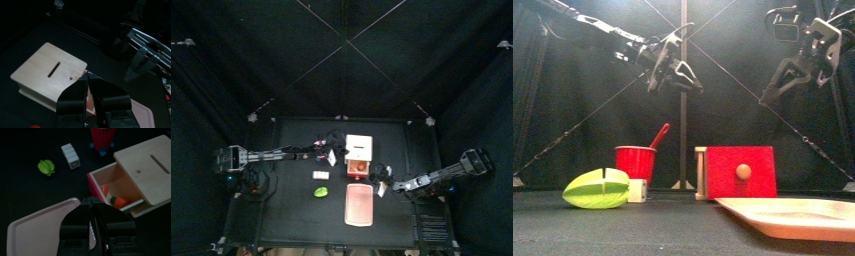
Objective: Close drawer
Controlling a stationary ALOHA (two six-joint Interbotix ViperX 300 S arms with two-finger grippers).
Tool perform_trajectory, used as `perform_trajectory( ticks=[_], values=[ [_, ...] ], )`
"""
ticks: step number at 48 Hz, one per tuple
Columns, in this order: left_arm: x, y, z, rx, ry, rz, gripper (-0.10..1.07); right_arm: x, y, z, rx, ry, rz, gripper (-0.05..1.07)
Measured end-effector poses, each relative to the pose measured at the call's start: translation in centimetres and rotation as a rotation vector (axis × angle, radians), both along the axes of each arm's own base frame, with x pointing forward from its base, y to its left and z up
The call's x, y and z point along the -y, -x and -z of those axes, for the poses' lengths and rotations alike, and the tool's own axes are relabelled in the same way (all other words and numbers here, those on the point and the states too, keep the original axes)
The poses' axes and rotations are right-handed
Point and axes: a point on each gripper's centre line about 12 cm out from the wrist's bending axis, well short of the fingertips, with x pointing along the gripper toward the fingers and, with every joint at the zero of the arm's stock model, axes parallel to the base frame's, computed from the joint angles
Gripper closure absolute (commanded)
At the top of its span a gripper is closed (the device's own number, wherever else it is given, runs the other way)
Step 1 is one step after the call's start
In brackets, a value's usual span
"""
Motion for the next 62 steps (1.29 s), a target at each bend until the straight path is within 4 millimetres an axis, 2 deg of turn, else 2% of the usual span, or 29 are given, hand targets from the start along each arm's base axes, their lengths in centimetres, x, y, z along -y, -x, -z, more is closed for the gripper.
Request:
perform_trajectory(
  ticks=[10, 11, 14, 18, 24, 27, 35, 47, 62],
  values=[
    [-4.0, -2.6, 2.4, -0.077, 0.042, -0.034, 0.49, -0.8, -0.3, 1.4, -0.042, -0.012, -0.058, 0.56],
    [-5.9, -3.7, 3.5, -0.093, 0.054, -0.061, 0.49, -0.9, -0.6, 1.9, -0.06, -0.012, -0.07, 0.56],
    [-7.0, -3.9, 3.9, -0.099, 0.061, -0.077, 0.49, -0.8, -0.7, 2.1, -0.068, -0.007, -0.065, 0.56],
    [-9.5, -5.5, 4.0, -0.079, 0.068, -0.109, 0.49, -0.8, -1.1, 2.9, -0.097, 0.001, -0.064, 0.56],
    [-11.5, -6.3, 5.6, -0.103, 0.121, -0.13, 0.49, -0.8, -1.3, 3.3, -0.111, 0.005, -0.059, 0.56],
    [-12.1, -6.5, 5.5, -0.105, 0.128, -0.129, 0.49, -0.6, -1.5, 3.5, -0.119, 0.007, -0.053, 0.56],
    [-13.2, -6.7, 6.9, -0.137, 0.152, -0.131, 0.49, -0.6, -2.0, 3.8, -0.131, 0.01, -0.045, 0.56],
    [-13.4, -6.7, 8.4, -0.169, 0.169, -0.129, 0.49, -0.2, -2.7, 4.6, -0.16, 0.014, -0.023, 0.56],
    [-13.4, -6.5, 9.3, -0.198, 0.187, -0.122, 0.49, 0.4, -3.6, 5.4, -0.189, 0.02, 0.004, 0.56]
  ],
)
